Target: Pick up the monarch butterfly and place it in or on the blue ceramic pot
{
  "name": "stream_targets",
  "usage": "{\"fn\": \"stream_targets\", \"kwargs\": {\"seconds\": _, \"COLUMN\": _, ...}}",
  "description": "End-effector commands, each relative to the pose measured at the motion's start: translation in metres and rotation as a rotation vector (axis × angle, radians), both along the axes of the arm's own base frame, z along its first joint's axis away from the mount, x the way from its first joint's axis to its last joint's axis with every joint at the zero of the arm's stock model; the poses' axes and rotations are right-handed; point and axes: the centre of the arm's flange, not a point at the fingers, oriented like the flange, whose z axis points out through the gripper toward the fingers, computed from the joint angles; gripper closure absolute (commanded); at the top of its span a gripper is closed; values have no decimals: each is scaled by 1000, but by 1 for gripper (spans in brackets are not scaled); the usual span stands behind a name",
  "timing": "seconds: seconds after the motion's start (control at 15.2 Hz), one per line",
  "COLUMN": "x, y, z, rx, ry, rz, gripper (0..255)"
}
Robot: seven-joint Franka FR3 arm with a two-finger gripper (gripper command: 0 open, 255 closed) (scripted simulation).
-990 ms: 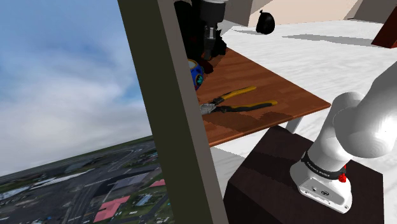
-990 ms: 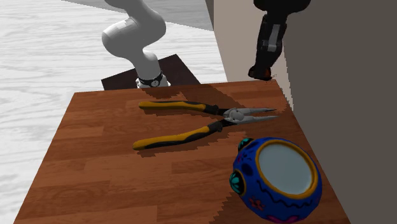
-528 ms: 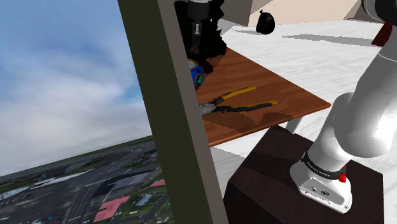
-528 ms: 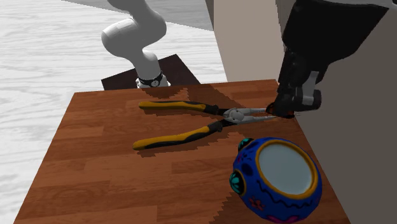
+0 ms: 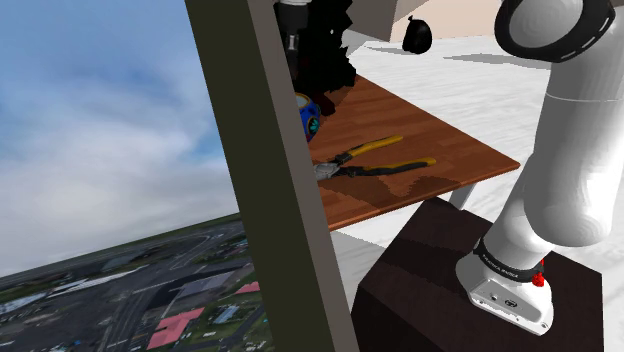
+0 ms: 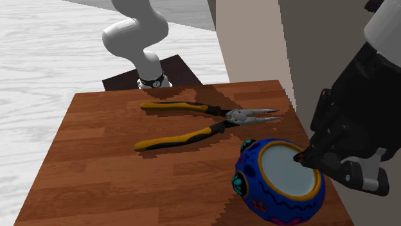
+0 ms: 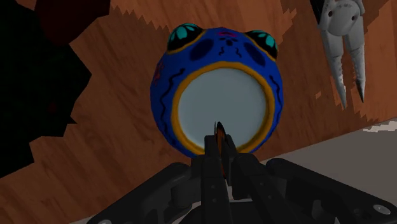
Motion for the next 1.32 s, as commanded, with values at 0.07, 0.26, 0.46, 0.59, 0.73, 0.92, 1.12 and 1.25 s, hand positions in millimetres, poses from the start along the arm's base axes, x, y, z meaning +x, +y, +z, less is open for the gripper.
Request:
{"fn": "stream_targets", "kwargs": {"seconds": 0.07, "x": 3, "y": -1, "z": -15, "rx": 0, "ry": -1, "rz": 1, "gripper": 255}}
{"fn": "stream_targets", "kwargs": {"seconds": 0.26, "x": 3, "y": -1, "z": -31, "rx": 0, "ry": -1, "rz": 1, "gripper": 255}}
{"fn": "stream_targets", "kwargs": {"seconds": 0.46, "x": 3, "y": -1, "z": -46, "rx": 0, "ry": -1, "rz": 1, "gripper": 255}}
{"fn": "stream_targets", "kwargs": {"seconds": 0.59, "x": 3, "y": -1, "z": -58, "rx": 0, "ry": -1, "rz": 1, "gripper": 255}}
{"fn": "stream_targets", "kwargs": {"seconds": 0.73, "x": 3, "y": -1, "z": -58, "rx": 0, "ry": -1, "rz": 1, "gripper": 255}}
{"fn": "stream_targets", "kwargs": {"seconds": 0.92, "x": 3, "y": -1, "z": -58, "rx": 0, "ry": -1, "rz": 1, "gripper": 255}}
{"fn": "stream_targets", "kwargs": {"seconds": 1.12, "x": 3, "y": -1, "z": -58, "rx": 0, "ry": -1, "rz": 1, "gripper": 255}}
{"fn": "stream_targets", "kwargs": {"seconds": 1.25, "x": 3, "y": 0, "z": -57, "rx": 0, "ry": -1, "rz": 1, "gripper": 0}}
